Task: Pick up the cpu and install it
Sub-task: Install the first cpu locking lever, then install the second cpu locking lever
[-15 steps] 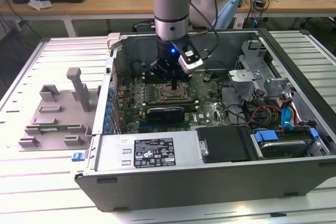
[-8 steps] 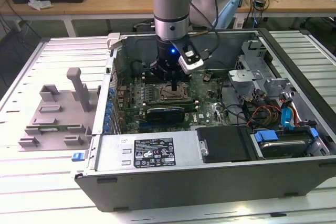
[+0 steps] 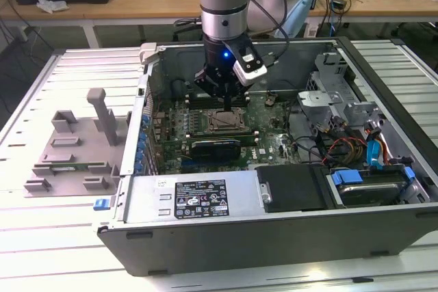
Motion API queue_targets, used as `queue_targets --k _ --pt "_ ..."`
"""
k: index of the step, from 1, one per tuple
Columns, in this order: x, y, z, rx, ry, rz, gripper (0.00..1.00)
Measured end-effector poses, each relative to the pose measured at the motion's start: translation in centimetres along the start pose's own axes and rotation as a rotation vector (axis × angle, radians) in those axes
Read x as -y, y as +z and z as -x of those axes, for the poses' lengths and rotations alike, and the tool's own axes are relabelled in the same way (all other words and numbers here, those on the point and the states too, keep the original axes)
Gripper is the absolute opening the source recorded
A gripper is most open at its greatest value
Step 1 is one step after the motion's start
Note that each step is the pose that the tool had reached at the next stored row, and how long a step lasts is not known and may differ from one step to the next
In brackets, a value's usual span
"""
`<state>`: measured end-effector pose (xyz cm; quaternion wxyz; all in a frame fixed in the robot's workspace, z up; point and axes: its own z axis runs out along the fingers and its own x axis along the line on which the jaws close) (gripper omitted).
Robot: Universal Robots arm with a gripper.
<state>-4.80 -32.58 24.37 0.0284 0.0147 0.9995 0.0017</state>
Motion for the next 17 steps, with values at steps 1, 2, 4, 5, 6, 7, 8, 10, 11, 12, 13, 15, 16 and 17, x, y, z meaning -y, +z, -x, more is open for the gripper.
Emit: queue_targets --k 1,2,4,5,6,7,8,10,11,12,13,15,16,17 --pt "0.00 0.00 0.00 0.0000 0.000 0.0000 0.11" --pt "0.00 0.00 0.00 0.0000 0.000 0.0001 0.11" --pt "0.00 0.00 0.00 0.0000 0.000 0.0001 0.11" --pt "0.00 0.00 0.00 0.0001 0.000 0.0003 0.11" --pt "0.00 -0.01 0.00 0.0000 0.000 0.0003 0.11" --pt "0.00 -0.01 0.00 0.0001 0.000 0.0003 0.11" --pt "0.00 -0.01 0.00 0.0001 0.000 0.0004 0.11" --pt "0.00 -0.01 0.01 0.0000 0.000 0.0003 0.11" --pt "0.01 -0.06 0.01 -0.0001 0.000 0.0000 0.11" --pt "0.00 -0.23 0.02 -0.0001 0.000 0.0001 0.11" --pt "0.00 -0.42 0.03 0.0000 0.000 0.0002 0.11" --pt "0.00 -0.83 0.05 0.0001 0.000 0.0005 0.11" --pt "0.50 -0.84 0.07 0.0000 0.000 0.0004 0.11" --pt "0.93 -0.84 0.08 0.0000 0.000 0.0004 0.11"
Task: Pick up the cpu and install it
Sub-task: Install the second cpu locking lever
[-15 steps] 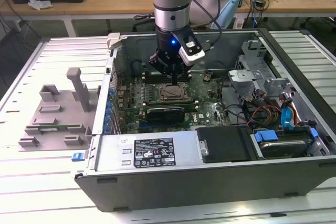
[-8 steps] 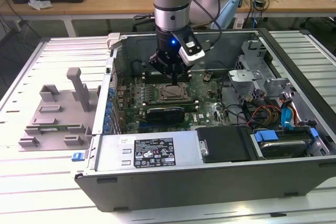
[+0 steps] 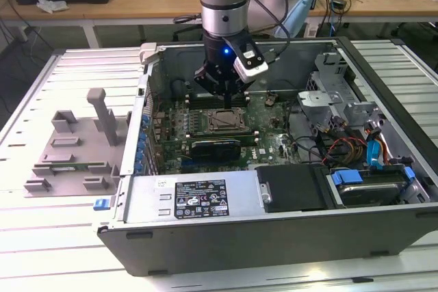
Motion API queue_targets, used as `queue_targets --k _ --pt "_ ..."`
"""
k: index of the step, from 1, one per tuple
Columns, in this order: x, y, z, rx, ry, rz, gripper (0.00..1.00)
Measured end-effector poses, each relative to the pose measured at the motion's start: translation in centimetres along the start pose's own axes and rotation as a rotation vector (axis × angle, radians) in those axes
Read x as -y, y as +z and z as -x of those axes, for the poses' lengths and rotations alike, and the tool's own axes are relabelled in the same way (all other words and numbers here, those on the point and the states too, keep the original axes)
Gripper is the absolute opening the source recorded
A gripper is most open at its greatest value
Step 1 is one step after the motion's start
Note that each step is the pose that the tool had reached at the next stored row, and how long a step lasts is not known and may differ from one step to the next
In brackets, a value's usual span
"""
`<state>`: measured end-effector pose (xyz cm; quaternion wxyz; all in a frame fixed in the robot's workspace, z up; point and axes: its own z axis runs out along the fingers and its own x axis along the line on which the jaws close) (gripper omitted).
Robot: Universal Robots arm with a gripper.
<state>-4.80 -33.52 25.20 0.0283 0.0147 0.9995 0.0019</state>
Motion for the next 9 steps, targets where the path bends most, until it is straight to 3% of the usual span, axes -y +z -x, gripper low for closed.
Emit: queue_targets --k 4,9 --pt "2.02 0.01 0.02 0.0001 -0.001 0.0000 0.11" --pt "3.02 0.49 -0.18 0.0000 -0.038 0.0043 0.11"
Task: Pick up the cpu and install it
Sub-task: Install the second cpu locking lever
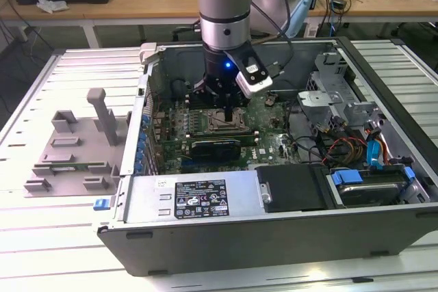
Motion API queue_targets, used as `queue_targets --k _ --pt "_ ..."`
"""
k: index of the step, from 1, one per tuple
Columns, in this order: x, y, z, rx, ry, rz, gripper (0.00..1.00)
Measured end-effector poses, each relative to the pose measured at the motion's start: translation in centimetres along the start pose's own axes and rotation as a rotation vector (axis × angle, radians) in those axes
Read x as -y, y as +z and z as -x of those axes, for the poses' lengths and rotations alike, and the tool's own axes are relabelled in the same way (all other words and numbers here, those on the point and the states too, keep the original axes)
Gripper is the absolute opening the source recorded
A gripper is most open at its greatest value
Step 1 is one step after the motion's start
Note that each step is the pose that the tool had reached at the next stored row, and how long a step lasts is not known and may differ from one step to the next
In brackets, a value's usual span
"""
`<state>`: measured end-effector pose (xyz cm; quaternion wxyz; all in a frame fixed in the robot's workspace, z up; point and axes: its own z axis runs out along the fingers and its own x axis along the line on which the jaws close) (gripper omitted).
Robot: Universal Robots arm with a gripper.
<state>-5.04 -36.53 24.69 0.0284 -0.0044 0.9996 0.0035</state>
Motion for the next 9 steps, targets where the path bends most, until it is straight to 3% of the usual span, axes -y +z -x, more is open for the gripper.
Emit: queue_targets --k 9 --pt "0.12 1.45 -1.93 -0.0004 -0.033 0.0024 0.11"
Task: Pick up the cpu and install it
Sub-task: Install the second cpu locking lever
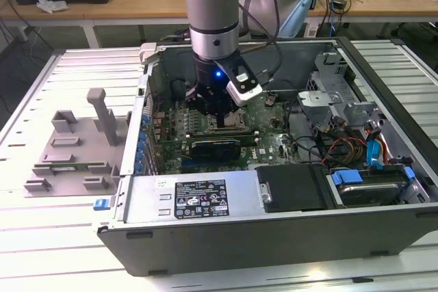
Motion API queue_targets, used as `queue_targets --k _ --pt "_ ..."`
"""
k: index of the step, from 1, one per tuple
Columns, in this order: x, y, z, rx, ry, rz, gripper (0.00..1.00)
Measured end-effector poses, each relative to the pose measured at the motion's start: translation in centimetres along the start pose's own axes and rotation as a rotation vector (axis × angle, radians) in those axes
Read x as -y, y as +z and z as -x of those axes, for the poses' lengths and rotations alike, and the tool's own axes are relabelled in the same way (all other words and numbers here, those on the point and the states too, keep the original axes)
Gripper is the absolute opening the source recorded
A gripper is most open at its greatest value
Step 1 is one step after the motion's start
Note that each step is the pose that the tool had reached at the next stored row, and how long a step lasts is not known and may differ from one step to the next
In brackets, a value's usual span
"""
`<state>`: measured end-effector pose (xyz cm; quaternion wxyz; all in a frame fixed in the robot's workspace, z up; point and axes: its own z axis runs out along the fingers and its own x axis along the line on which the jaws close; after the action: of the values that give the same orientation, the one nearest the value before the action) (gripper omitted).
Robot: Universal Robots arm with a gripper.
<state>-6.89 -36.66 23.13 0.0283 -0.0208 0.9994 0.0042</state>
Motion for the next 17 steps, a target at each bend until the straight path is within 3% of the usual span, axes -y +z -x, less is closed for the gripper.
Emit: queue_targets --k 5,11,15,17 --pt "-0.02 1.03 -0.76 -0.0002 -0.025 0.0015 0.11" --pt "0.17 1.47 -1.30 0.0009 -0.036 0.0075 0.11" --pt "0.92 1.53 -1.39 0.0025 -0.038 0.0263 0.11" --pt "1.45 1.59 -1.60 0.0060 -0.040 0.0493 0.11"
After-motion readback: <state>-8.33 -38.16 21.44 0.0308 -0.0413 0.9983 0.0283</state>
